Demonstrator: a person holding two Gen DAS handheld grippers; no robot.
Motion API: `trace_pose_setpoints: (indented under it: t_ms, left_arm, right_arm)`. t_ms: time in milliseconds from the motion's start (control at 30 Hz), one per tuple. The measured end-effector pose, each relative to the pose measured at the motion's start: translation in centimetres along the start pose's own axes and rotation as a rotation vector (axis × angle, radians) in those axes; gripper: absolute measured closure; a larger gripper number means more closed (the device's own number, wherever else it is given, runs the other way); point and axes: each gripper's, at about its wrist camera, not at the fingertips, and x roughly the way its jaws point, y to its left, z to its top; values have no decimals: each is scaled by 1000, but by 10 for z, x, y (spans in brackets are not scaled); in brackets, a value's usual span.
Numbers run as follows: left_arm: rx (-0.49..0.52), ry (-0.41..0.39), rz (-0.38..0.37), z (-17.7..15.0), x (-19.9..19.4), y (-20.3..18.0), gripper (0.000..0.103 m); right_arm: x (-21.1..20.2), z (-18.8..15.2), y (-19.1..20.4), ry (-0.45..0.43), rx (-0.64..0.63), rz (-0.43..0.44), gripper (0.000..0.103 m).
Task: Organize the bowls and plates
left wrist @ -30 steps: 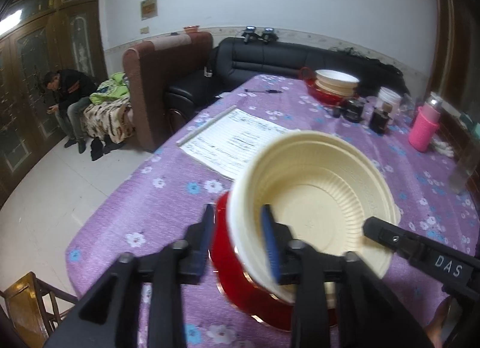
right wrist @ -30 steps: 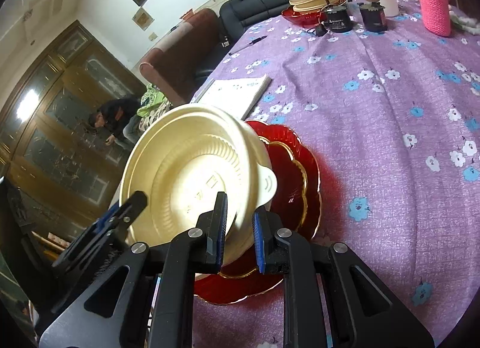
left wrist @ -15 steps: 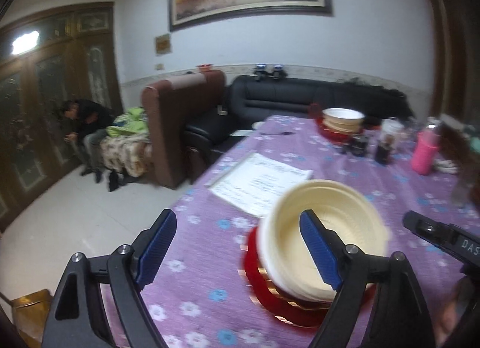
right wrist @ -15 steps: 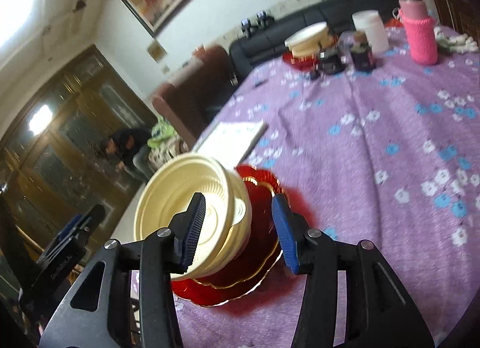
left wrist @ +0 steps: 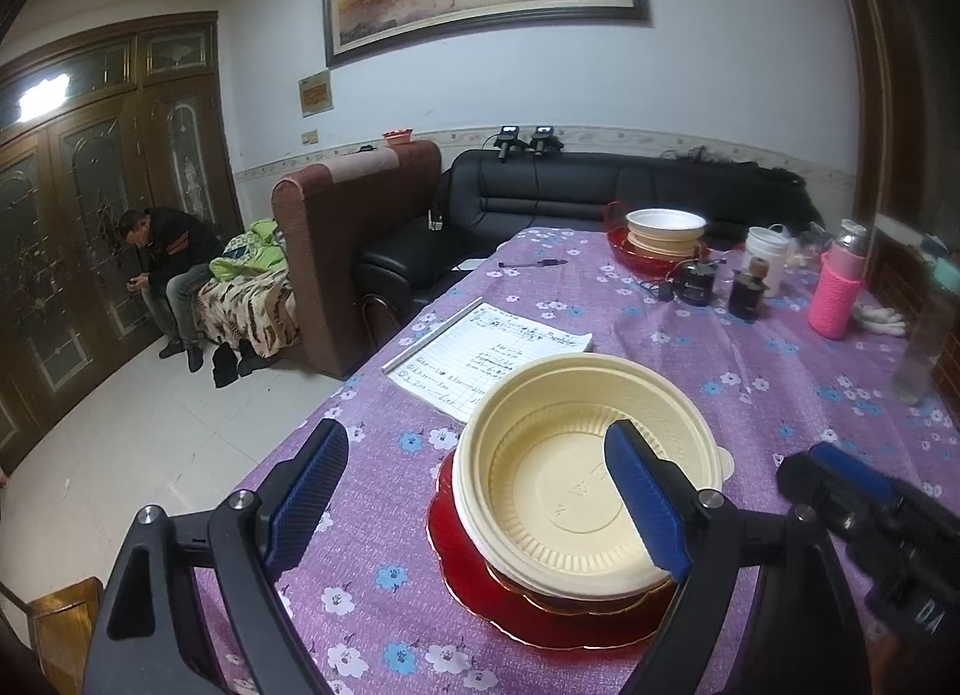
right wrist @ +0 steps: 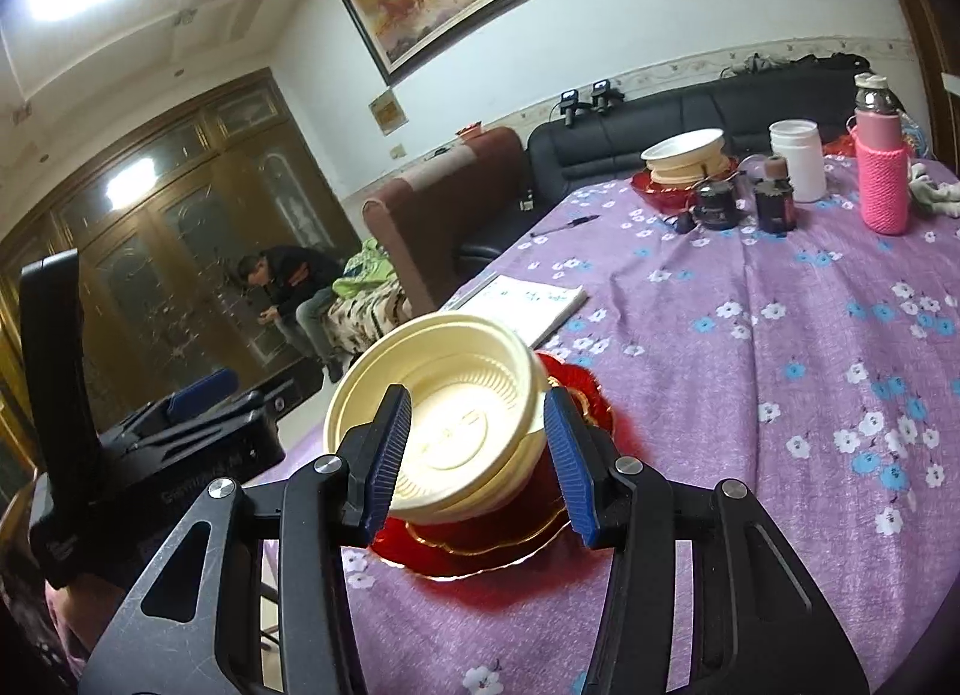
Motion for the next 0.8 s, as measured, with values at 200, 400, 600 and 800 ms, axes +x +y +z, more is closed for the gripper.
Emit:
trace_pose_setpoints:
  t_ms: [200,400,600,800]
  left_arm:
    - [-25,-7,9,2,-3,3,15]
    - [-47,18,-6,2,0,3,15]
    - [-69,40,-24,2,4,5,15]
    - [-66,48,-31,1,5,5,15]
  right_arm:
    - [0,-3,3,4,-5,7,56]
    - [3,-5,6,17,-16,8,56]
    - [5,-6,8,24,-12,11,56]
    - [6,-7,10,21,-18,14,56]
